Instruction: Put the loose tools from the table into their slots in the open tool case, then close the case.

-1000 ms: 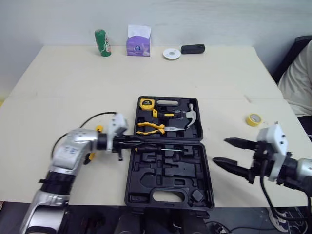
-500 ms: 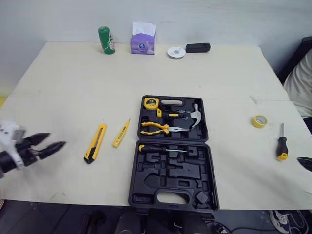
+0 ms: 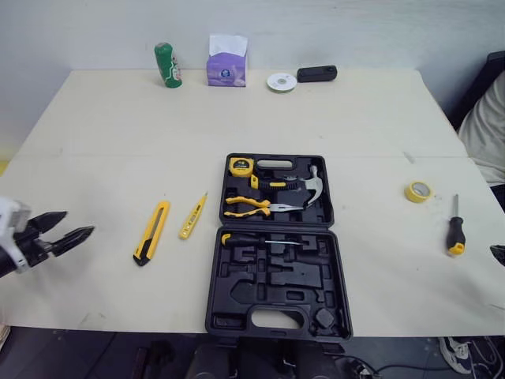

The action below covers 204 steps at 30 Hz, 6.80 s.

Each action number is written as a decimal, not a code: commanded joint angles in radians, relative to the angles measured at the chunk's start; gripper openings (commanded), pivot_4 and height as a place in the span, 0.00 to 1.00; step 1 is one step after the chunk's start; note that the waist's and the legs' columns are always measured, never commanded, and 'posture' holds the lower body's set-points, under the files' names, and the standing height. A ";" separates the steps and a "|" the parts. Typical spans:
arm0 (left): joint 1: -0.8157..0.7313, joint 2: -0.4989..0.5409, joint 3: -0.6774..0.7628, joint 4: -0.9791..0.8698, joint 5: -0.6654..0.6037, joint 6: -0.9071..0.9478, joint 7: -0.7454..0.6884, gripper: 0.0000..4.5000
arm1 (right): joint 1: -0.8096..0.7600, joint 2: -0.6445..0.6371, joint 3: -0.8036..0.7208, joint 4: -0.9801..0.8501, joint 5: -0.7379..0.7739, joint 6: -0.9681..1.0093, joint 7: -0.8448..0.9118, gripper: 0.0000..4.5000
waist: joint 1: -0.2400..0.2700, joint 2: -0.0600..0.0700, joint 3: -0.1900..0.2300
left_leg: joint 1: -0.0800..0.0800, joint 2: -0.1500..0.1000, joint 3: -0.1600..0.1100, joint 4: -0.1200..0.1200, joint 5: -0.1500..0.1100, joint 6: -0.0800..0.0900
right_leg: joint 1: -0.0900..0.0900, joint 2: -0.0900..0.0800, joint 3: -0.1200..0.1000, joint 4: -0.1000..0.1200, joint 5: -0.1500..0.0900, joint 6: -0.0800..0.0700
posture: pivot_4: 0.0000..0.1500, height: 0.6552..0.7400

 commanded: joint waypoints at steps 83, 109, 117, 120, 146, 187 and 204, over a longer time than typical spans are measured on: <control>-0.260 0.016 -0.588 -0.714 -0.060 0.248 -0.141 1.00 | -0.597 -0.004 0.999 -0.280 0.031 -0.017 0.437 0.23 | 0.002 -0.010 0.004 | -0.005 0.000 -0.001 0.018 0.012 0.008 | -0.002 0.005 0.002 0.018 0.000 -0.003 | 1.00 0.86; -0.289 -0.016 -0.600 -0.699 -0.051 0.241 -0.147 1.00 | -0.633 0.028 1.051 -0.193 -0.110 -0.094 0.468 0.23 | -0.001 -0.010 0.004 | -0.005 0.000 -0.001 0.019 0.012 0.008 | -0.001 0.006 0.002 0.020 0.000 -0.002 | 1.00 0.86; -0.289 -0.018 -0.597 -0.696 -0.052 0.240 -0.146 1.00 | -0.667 0.056 1.008 -0.216 -0.046 -0.046 0.452 0.99 | -0.003 -0.010 0.004 | -0.005 0.000 -0.001 0.019 0.012 0.008 | -0.001 0.006 0.002 0.020 0.000 -0.002 | 1.00 0.86; -0.291 -0.019 -0.598 -0.692 -0.052 0.239 -0.147 1.00 | -0.673 0.081 0.999 -0.231 -0.022 -0.033 0.436 0.99 | -0.002 -0.010 0.004 | -0.005 0.000 -0.001 0.019 0.012 0.008 | -0.001 0.006 0.002 0.020 0.000 -0.002 | 1.00 0.86; -0.304 -0.039 -0.604 -0.691 -0.045 0.237 -0.144 1.00 | -0.666 0.168 1.136 -0.119 -0.171 -0.113 0.394 0.01 | -0.004 -0.010 0.004 | -0.004 0.000 -0.001 0.020 0.012 0.008 | -0.001 0.007 0.002 0.022 0.000 -0.003 | 1.00 0.86; 0.086 0.018 -0.039 -0.405 -0.107 0.269 -0.049 1.00 | -0.409 -0.077 0.522 -0.030 0.049 0.057 0.318 0.91 | -0.003 -0.012 -0.007 | 0.002 0.004 -0.004 0.019 0.006 0.005 | 0.006 0.006 -0.001 0.013 -0.002 -0.006 | 1.00 0.86; 0.164 0.165 0.220 0.292 0.078 -0.069 0.058 1.00 | -0.342 -0.286 0.274 0.608 -0.128 -0.237 0.230 0.99 | -0.024 -0.005 -0.003 | -0.003 0.002 0.002 0.015 0.001 0.002 | -0.005 0.001 0.002 0.016 -0.002 -0.006 | 1.00 0.86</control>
